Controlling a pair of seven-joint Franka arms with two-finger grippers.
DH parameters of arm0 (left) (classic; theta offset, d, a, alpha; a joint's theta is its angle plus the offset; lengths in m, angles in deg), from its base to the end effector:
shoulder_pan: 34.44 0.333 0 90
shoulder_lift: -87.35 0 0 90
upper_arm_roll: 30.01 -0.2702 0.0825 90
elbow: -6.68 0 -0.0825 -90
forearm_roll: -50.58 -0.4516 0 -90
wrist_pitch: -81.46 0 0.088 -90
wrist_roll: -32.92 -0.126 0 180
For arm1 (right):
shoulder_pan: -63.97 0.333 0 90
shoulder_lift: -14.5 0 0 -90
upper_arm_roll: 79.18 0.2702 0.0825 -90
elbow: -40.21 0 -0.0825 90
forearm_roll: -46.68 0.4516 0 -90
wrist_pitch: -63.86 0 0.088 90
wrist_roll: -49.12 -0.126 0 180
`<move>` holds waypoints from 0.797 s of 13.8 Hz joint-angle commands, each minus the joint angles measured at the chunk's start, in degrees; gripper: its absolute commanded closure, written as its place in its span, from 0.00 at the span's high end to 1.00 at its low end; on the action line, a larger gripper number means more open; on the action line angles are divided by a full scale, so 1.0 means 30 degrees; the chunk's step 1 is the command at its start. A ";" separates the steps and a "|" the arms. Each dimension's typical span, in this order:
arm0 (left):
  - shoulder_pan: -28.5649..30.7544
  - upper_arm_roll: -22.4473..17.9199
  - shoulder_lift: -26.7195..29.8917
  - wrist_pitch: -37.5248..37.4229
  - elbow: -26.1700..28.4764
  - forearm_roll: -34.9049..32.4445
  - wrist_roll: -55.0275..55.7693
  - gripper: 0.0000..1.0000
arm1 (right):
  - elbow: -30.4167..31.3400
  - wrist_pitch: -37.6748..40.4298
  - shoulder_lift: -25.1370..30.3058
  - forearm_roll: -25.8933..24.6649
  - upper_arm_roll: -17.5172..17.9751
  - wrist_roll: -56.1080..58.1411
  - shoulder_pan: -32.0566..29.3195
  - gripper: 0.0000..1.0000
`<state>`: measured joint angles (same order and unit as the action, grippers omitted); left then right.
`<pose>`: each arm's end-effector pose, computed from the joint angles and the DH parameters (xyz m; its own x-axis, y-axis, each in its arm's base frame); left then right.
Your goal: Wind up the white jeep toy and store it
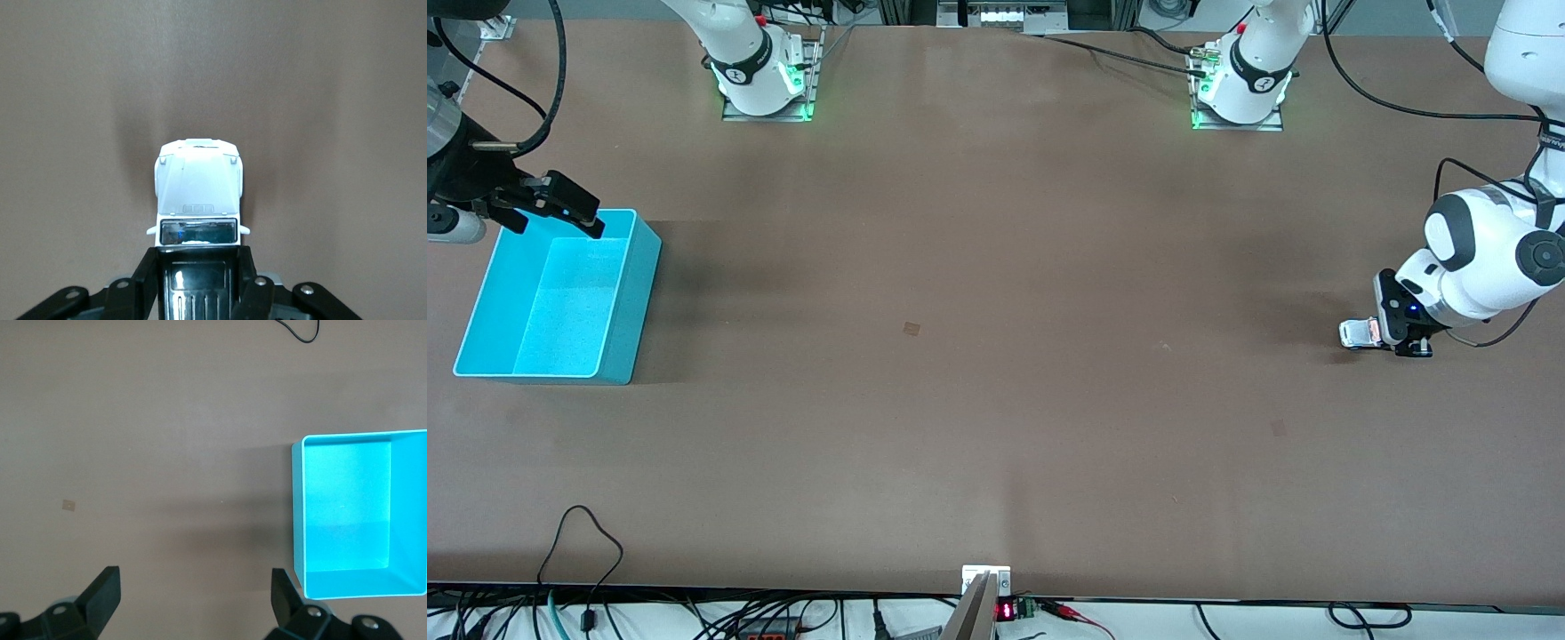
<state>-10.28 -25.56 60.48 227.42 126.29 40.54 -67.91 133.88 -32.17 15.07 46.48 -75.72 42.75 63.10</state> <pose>0.5673 0.1987 0.0799 0.0170 -0.9981 -0.0589 -0.9996 -0.0182 0.0213 0.6289 0.0282 0.5406 0.9965 -0.0656 0.0512 -0.0656 -0.9978 -0.0016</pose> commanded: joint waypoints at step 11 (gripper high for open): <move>0.1528 -0.0018 -0.2352 0.0039 -0.0819 -0.0931 -0.1983 0.05 | 0.0096 0.0106 0.0134 0.0094 0.0252 -0.0103 -0.0267 1.00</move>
<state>-7.18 -25.54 59.17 227.36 124.24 39.45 -72.12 133.95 -32.17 15.07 46.48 -75.72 42.74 63.10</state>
